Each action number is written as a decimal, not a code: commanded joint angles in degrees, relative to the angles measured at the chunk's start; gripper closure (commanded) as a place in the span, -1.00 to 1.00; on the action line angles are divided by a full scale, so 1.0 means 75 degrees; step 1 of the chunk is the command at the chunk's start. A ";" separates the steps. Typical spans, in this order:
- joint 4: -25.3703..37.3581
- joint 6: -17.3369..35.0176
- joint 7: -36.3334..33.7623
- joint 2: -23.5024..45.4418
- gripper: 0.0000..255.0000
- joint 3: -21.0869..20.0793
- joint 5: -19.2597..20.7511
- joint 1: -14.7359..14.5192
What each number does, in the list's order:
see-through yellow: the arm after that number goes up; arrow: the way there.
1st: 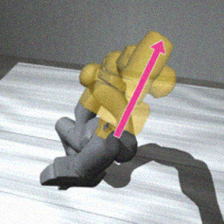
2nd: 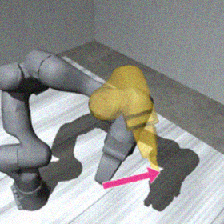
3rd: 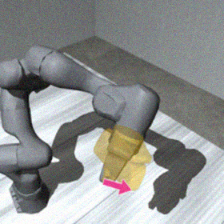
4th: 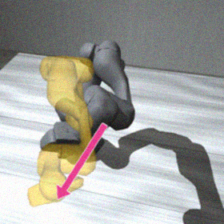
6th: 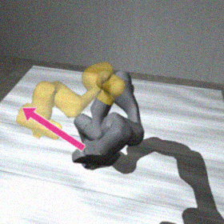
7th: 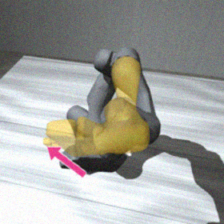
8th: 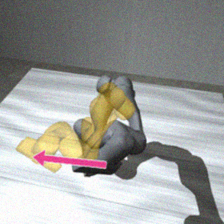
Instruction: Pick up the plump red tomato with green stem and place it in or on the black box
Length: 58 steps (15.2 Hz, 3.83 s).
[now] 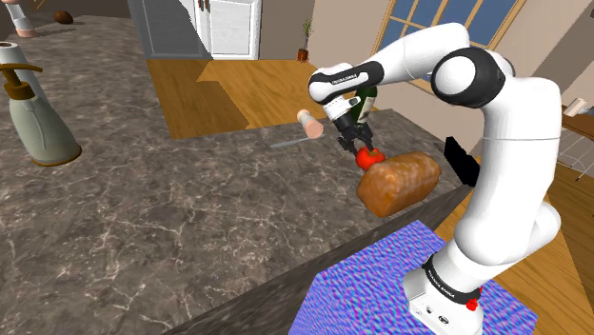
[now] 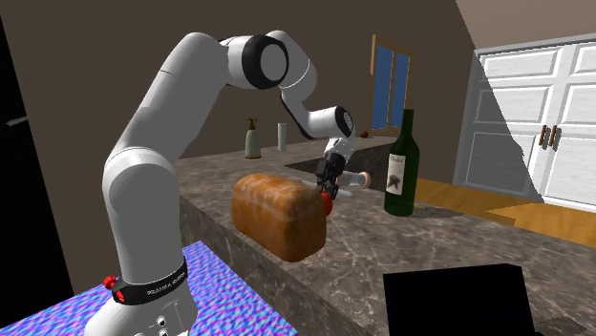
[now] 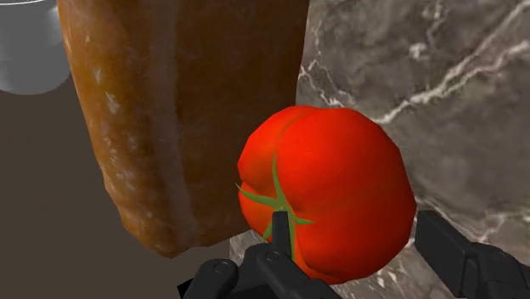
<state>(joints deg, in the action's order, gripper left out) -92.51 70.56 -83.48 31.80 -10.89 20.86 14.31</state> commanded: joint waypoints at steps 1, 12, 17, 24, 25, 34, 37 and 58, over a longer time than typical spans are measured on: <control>0.0052 -0.0142 0.0052 -0.0101 1.00 -0.0005 -0.0002 -0.0001; 0.0484 -0.0988 0.0344 -0.0565 1.00 -0.0029 0.0011 -0.0034; 0.0759 -0.1397 0.0488 -0.0723 1.00 -0.0035 0.0039 -0.0057; 0.1234 -0.1997 0.0705 -0.0880 1.00 -0.0040 0.0109 -0.0101; 0.1311 -0.2086 0.0738 -0.0897 1.00 -0.0040 0.0123 -0.0109; 0.0564 -0.1773 0.1590 -0.1613 1.00 0.0204 0.0623 0.0460; 0.0104 -0.1426 0.2034 -0.1920 1.00 0.0379 0.0914 0.0796; -0.0568 0.0922 0.4948 -0.2223 1.00 0.1898 0.2883 0.2982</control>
<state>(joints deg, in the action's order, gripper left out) -96.84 76.55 -47.25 14.93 2.82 41.93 35.93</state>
